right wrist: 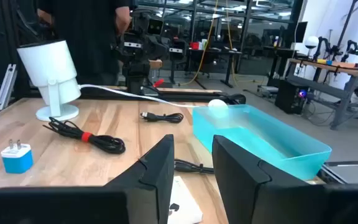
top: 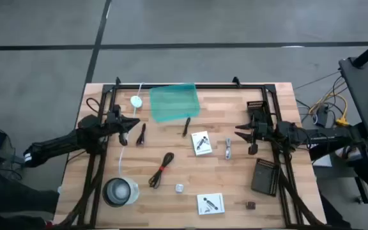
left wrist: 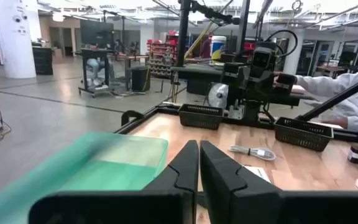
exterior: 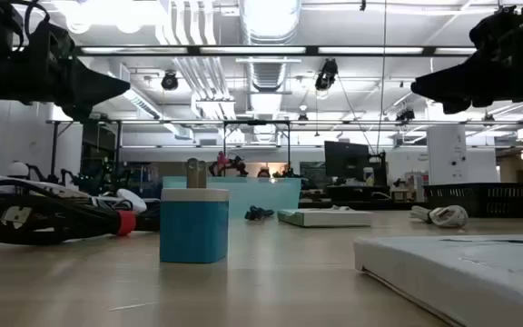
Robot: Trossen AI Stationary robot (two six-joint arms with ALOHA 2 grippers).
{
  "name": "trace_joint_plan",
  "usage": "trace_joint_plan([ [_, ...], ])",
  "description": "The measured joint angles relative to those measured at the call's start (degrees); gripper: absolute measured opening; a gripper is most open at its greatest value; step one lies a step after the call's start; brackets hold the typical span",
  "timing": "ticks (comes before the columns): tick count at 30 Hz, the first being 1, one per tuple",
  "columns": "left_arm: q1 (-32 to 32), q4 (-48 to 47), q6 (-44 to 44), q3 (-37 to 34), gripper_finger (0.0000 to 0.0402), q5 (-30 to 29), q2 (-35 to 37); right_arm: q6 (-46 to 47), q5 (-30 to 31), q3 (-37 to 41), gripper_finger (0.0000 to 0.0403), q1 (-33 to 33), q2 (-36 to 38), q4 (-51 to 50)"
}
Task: Pick and place items into bin
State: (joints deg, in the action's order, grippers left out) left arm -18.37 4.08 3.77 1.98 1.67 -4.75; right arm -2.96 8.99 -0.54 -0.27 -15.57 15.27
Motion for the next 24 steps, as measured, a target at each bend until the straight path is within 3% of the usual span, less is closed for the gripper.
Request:
trace_joint_plan([
  [16,0.0,-0.1,0.0,0.0,0.0006,0.1,-0.2,0.0,0.0,0.0,0.009,0.0,0.0,0.0],
  [19,0.0,1.4,0.0,0.0,0.0038,0.7,-0.2,-0.2,0.1,0.0,0.0099,0.0,0.0,0.3],
  [24,0.1,6.2,0.6,0.7,0.0126,5.9,-2.1,2.7,1.9,-0.1,0.0137,0.0,-0.6,4.6],
])
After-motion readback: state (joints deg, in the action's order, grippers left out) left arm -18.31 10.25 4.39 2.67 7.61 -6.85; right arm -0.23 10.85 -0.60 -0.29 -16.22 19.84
